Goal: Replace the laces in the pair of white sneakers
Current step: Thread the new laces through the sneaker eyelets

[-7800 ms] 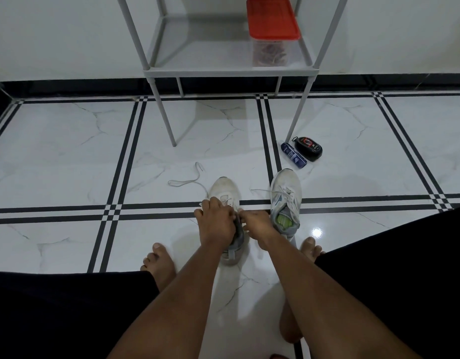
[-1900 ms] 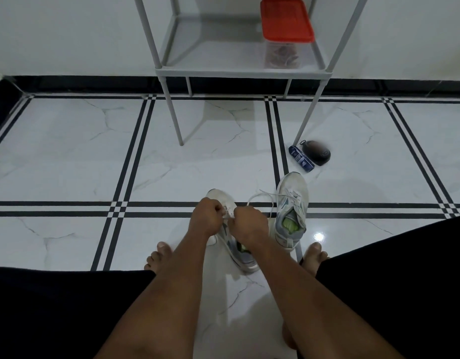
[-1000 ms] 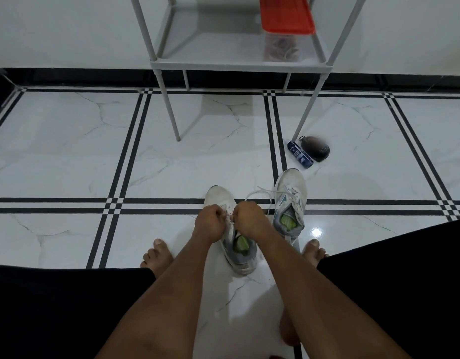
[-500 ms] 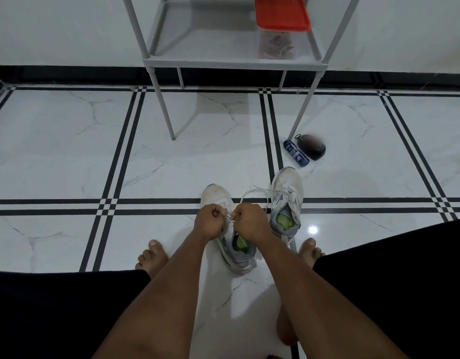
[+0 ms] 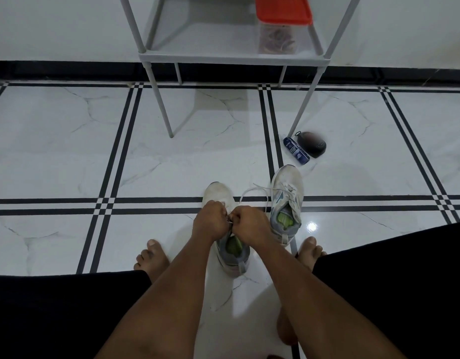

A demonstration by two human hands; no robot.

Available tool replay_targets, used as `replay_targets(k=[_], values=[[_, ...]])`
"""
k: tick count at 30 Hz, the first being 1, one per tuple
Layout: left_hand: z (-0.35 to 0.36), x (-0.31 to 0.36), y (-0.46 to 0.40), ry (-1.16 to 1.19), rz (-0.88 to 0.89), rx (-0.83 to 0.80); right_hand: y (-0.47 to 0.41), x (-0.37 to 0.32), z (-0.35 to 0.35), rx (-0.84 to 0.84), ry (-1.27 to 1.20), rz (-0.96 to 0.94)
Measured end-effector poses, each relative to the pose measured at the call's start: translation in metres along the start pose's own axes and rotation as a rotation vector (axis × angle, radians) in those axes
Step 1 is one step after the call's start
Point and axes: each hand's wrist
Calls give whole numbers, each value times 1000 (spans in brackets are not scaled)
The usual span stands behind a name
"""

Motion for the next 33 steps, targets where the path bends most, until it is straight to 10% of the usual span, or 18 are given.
replay_targets(k=[11,33], values=[[20,-11,-6,507,-182,69,-3,17,10,6,-483,204],[23,-12,-5,671,-248,76,-16,14,2,14,-49,-69]])
Point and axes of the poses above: each hand's wrist, its own y-axis away from the middle knuckle, its own z-axis out of the palm, x = y × z, and after that the axes turned 6 degrees about -x, right-handed
